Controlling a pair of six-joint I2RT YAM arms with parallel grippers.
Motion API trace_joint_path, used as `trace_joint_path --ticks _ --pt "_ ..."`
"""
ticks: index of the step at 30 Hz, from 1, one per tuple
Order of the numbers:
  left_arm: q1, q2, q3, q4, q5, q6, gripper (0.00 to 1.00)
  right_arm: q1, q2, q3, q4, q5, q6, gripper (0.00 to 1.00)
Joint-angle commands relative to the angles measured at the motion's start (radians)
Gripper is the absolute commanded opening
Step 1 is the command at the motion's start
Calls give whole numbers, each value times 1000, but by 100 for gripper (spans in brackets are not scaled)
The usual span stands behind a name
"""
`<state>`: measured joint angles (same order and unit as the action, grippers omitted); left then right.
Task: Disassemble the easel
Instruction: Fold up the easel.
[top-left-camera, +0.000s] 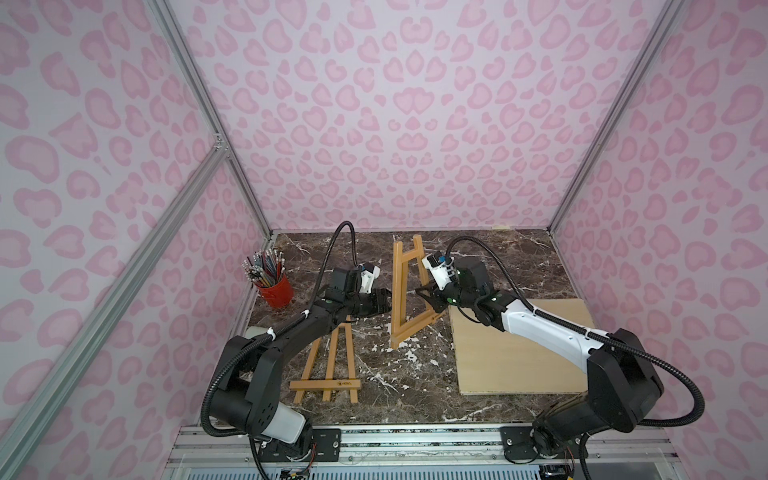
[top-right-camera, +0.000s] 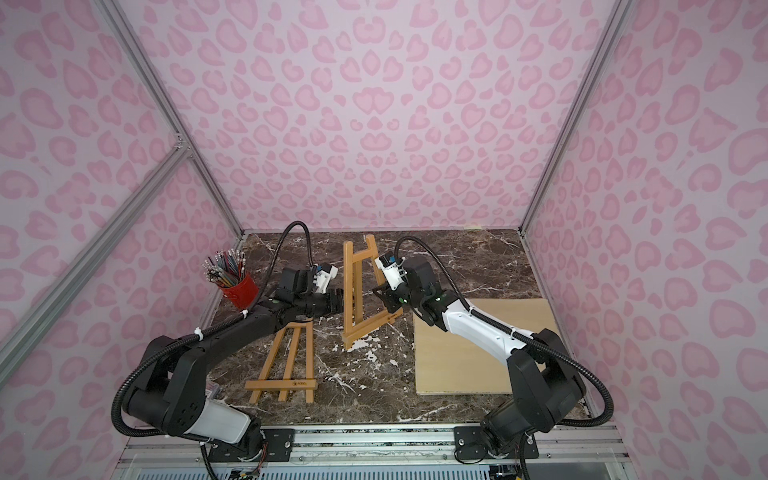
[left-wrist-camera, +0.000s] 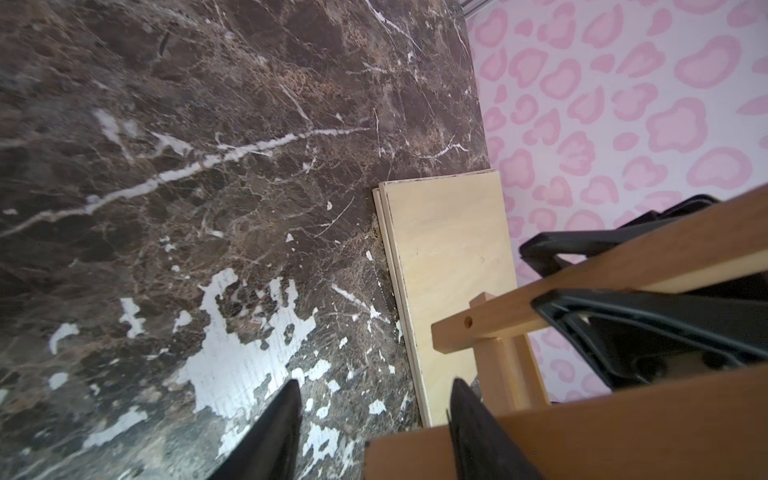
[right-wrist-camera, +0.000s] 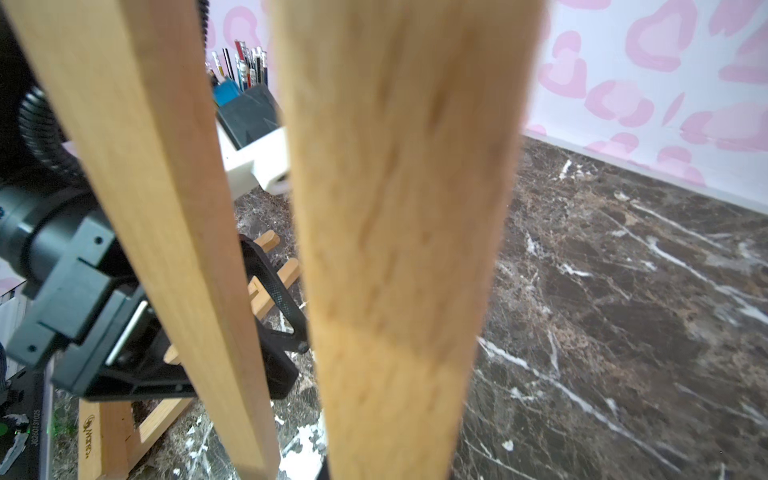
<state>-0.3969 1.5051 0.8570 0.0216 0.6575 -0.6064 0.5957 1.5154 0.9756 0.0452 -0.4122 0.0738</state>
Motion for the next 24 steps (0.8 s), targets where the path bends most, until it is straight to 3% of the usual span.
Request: trace_joint_path --ticks 1,8,15,19,24 --pt "-29 -3 -39 115 4 -34 58 7 -33 -86 102 20 74 16" --pt "-134 80 -137 266 -2 -87 58 34 -141 -328 137 88 163 16" --pt "-203 193 -194 395 -31 -133 57 52 -158 -420 132 136 199 16" --pt "-203 162 -189 278 -102 -85 57 55 -126 -422 117 148 198 16" --pt "-201 64 -129 -9 -309 4 62 64 -103 -408 99 155 211 16"
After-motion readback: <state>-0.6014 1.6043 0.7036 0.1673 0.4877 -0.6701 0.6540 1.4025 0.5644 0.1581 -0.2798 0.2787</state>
